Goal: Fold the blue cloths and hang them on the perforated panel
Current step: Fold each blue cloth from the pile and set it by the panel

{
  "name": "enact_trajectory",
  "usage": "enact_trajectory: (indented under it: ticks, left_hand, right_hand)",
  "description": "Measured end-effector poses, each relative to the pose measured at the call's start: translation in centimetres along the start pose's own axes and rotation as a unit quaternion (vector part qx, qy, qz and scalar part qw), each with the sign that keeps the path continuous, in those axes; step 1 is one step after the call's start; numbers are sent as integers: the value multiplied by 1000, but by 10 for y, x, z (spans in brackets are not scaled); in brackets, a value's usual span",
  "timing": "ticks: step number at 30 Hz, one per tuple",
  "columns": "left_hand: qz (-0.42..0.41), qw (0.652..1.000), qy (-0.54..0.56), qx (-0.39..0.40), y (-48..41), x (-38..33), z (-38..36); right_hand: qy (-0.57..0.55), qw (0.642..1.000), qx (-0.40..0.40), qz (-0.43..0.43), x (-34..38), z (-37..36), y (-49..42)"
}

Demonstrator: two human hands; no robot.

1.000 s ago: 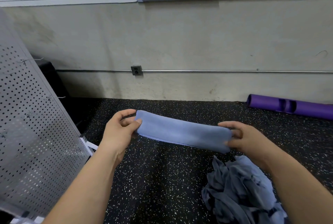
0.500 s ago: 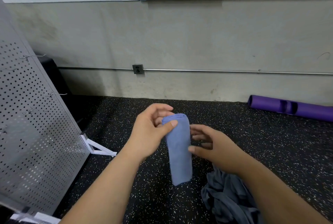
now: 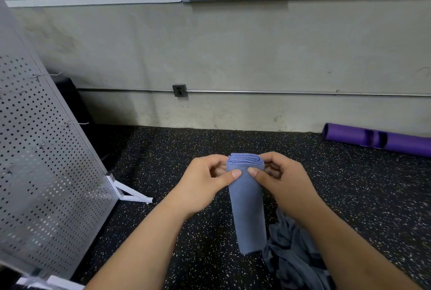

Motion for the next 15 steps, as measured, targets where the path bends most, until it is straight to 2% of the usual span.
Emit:
enact_trajectory:
  ticks: [6, 8, 12, 15]
  left_hand:
    - [-9, 988, 128, -89, -1, -8, -12]
    - [9, 990, 128, -63, -1, -5, -15]
    - [70, 995, 47, 53, -1, 12, -16]
    - [68, 995, 44, 59, -1, 17, -16]
  right_hand:
    - [10, 998, 49, -26, -1, 0, 0]
    - [-3, 999, 18, -26, -4, -2, -1]
    - [-63, 994, -78, -33, -1, 0, -2]
    - [-62, 992, -96, -60, -1, 3, -3]
Point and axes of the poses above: each hand's wrist, its own y-axis away from the middle knuckle, its own z-axis out of the back of the hand, x = y × z, the point moved 1 cm from there along -y, towards the middle knuckle, and after that the axes turned 9 degrees about z, right-handed, at the moved point
